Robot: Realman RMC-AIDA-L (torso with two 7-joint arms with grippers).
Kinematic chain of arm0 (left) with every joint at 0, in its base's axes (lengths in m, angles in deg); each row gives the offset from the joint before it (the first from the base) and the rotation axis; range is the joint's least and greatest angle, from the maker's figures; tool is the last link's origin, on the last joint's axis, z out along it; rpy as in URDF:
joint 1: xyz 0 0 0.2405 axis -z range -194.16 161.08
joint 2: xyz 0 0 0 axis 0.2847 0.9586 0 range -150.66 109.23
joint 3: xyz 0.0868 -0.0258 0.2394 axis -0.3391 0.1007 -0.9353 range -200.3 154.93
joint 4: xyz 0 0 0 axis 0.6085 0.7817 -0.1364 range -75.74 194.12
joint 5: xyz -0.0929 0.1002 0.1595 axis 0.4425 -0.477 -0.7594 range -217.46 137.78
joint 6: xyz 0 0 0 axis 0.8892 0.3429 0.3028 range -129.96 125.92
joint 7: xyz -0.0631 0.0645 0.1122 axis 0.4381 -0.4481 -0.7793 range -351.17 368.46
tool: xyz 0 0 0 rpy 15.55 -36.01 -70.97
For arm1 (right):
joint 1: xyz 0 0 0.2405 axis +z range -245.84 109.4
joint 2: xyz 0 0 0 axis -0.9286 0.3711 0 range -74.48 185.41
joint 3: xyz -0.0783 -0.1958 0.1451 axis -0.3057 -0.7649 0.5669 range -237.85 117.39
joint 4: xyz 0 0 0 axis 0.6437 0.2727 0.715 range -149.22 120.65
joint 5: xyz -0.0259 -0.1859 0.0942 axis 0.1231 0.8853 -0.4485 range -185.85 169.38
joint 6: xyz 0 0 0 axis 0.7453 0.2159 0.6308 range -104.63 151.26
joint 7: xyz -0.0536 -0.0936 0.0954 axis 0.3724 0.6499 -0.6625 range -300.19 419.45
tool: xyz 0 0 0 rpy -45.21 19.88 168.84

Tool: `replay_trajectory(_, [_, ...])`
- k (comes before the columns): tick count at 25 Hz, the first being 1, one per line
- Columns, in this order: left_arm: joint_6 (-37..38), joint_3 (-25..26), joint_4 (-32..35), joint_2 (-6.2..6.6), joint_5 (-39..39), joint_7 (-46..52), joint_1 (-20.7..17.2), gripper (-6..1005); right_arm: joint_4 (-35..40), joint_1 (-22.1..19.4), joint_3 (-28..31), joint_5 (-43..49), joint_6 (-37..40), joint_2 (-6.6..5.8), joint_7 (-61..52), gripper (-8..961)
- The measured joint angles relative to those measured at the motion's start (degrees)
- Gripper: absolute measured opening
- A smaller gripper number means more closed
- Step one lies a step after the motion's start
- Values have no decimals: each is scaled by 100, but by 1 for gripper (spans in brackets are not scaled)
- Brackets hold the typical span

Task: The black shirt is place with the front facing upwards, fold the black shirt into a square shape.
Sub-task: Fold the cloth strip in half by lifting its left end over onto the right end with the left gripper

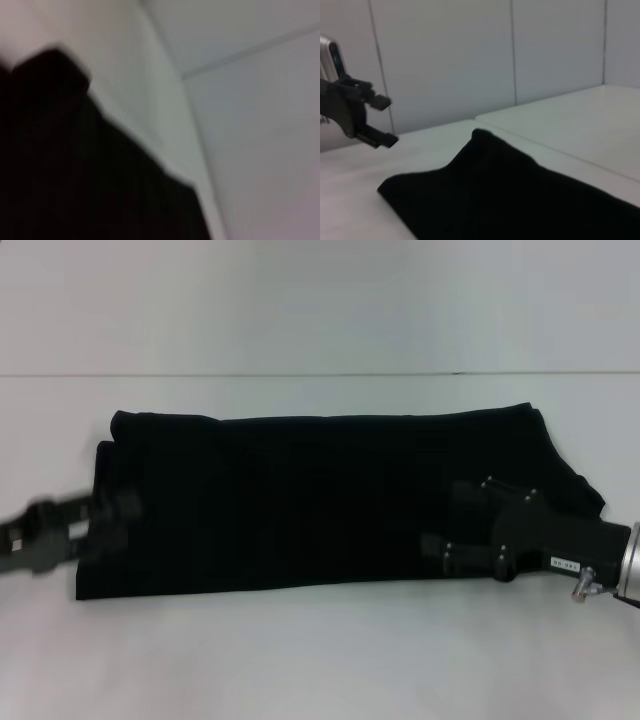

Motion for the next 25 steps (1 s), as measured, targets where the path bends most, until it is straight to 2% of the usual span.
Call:
replay_trajectory(5, [425,-250,606,11,-752,-84,-122,765,0,-3,-4,52,-11,19,72,923])
replay_trajectory(10, [241,-210,705,8,-1210,159,-124,765,-3,33,-7,57,-11,33,30,922])
replay_trajectory(18, [-336,-109,673,69,-1264,1383,-222,765,-1,4,7,57,-13,58,25,922])
replay_trajectory(25, [-687,-34,508,15,-1275,1921,-224,764,-9,-16,28,40,-34,67,19,922])
